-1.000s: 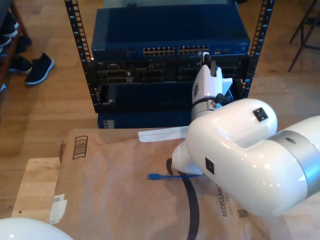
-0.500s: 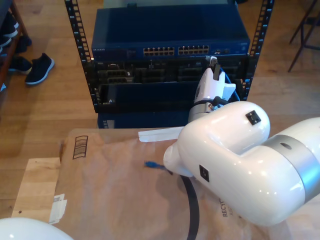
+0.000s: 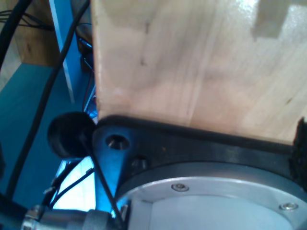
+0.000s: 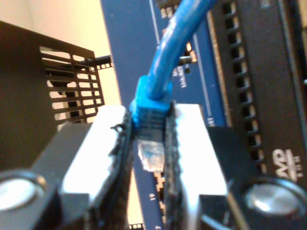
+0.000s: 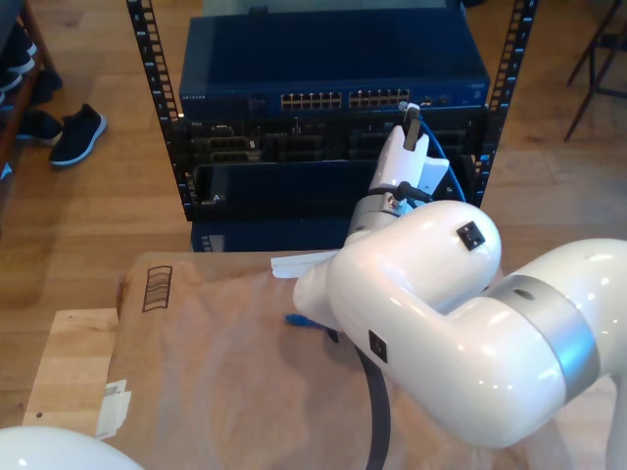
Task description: Grab the cable and plug it in
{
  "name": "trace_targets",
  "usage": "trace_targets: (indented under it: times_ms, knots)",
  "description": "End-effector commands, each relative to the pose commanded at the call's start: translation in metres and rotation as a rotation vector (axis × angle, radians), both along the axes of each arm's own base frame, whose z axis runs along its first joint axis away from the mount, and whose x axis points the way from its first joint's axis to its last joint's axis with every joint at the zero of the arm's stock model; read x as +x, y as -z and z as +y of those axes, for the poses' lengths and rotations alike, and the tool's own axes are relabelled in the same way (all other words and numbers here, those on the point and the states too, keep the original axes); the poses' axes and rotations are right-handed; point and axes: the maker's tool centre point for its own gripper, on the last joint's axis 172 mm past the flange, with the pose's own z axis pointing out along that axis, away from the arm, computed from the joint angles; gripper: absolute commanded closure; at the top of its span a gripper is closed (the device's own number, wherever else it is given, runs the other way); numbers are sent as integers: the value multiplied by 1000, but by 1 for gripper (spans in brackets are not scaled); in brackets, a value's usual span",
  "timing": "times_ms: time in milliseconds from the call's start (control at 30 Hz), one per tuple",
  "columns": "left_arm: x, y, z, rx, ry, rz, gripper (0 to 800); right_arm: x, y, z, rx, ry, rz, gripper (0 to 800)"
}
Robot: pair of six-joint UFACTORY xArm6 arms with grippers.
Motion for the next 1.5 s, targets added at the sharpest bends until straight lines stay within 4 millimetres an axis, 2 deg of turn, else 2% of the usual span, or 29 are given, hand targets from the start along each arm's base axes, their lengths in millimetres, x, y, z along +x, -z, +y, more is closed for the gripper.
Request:
trace_targets:
  times_ms: [233,400,867,1200,1500]
  knots:
    - [0,0,0,1,1,0,0,5,3,1,4,1,-2,800]
    - [0,0,0,2,0,0,0,11,6,-8,12,11,6,800]
    - [0,0,0,2,0,0,0,11,-6,-8,23,8,-6,800]
    - [0,0,0,2,0,0,0,10,6,-9,14,8,14,800]
    - [0,0,0,2,0,0,0,12,-3,-9,25,8,0,800]
